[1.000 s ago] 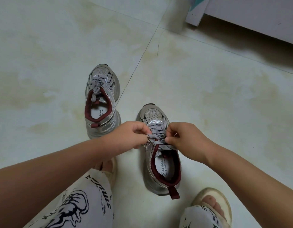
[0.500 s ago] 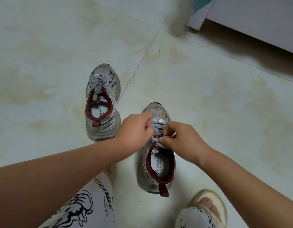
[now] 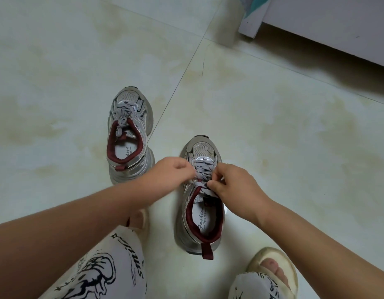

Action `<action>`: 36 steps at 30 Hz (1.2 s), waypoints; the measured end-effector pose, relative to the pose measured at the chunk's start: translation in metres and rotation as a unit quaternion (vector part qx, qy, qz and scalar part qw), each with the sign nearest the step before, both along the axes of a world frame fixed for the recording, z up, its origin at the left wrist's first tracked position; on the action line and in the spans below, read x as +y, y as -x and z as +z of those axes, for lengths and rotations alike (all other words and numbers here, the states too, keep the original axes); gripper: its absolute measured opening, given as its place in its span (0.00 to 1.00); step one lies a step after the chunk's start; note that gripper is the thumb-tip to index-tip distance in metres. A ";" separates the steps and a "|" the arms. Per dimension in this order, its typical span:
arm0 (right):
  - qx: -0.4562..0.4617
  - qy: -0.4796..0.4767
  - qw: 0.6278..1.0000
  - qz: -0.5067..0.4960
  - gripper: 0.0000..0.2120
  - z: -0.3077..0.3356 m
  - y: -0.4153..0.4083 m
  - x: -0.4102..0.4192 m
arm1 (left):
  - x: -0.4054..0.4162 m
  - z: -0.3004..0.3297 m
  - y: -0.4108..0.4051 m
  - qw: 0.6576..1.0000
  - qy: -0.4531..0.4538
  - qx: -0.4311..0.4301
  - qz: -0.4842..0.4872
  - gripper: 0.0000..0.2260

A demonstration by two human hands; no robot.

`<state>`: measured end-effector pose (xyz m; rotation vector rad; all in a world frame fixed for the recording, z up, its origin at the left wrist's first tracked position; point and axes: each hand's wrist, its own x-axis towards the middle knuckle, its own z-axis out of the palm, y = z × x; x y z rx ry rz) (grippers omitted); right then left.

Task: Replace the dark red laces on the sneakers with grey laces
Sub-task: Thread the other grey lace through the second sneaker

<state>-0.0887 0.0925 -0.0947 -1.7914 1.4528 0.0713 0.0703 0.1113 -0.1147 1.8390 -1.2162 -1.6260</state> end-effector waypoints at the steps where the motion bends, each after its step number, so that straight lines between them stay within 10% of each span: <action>1: -0.003 -0.004 1.000 0.001 0.10 0.000 0.000 0.000 | -0.004 0.004 -0.004 1.000 -0.011 0.029 -0.005 0.07; 12: -0.035 -0.044 0.998 -0.014 0.07 -0.003 0.005 -0.003 | -0.026 0.017 -0.023 0.980 -0.030 -0.018 -0.198 0.11; 19: -0.016 -0.030 0.999 0.005 0.06 -0.001 0.004 -0.005 | -0.019 -0.002 -0.006 0.996 0.051 -0.052 -0.060 0.10; 28: 0.008 -0.026 0.999 0.040 0.10 0.000 0.000 -0.004 | -0.001 -0.007 0.019 0.925 0.247 -0.277 -0.082 0.05; 32: -0.103 -0.128 0.984 -0.062 0.14 -0.010 0.008 -0.006 | 0.013 -0.013 0.017 0.911 0.296 -0.270 -0.099 0.07; 36: -0.296 -0.297 0.886 -0.197 0.14 -0.017 0.023 -0.009 | 0.016 -0.016 0.008 0.938 0.248 -0.212 -0.113 0.05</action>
